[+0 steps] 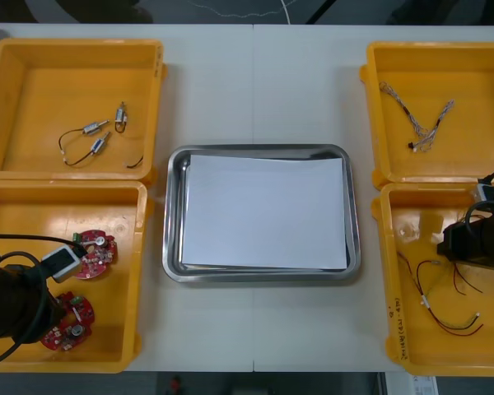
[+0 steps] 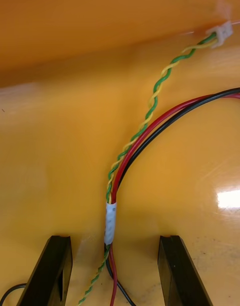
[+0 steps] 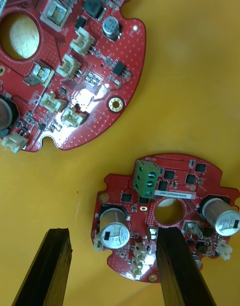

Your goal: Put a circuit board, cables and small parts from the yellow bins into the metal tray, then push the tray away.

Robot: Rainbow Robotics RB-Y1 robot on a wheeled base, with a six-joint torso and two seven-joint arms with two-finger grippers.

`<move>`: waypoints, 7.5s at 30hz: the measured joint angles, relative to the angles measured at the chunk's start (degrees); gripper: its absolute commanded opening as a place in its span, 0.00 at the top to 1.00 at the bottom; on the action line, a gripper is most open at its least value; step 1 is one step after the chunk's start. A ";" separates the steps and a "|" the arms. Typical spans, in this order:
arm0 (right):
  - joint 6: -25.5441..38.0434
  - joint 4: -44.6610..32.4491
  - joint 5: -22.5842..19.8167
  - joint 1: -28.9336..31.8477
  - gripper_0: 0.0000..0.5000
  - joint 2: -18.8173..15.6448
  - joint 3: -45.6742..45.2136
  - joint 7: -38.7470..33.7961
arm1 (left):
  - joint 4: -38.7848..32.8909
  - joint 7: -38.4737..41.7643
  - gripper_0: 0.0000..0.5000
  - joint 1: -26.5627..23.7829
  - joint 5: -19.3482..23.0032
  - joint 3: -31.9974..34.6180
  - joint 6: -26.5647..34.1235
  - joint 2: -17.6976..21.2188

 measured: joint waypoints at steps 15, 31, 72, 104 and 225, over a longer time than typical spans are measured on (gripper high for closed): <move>-2.27 0.00 0.45 0.29 0.00 0.00 0.54 0.00 | 1.39 0.00 0.00 -1.55 -0.85 -2.31 -1.56 0.00; -2.45 -0.01 0.45 0.36 1.00 0.00 0.54 0.00 | 2.10 0.00 1.00 -1.55 -1.99 -3.28 -1.60 0.00; 20.77 -25.56 -16.49 0.33 1.00 -7.13 -13.35 0.19 | -5.98 0.09 1.00 -7.75 11.37 12.49 23.61 0.00; 20.93 -34.99 -28.79 0.32 1.00 -19.12 -13.56 8.42 | -6.98 21.11 1.00 -39.36 17.84 -6.78 31.33 -1.27; 20.95 -36.05 -32.37 -22.06 1.00 -19.48 13.93 12.02 | 11.85 31.11 0.00 -57.88 13.15 -4.47 38.71 -14.26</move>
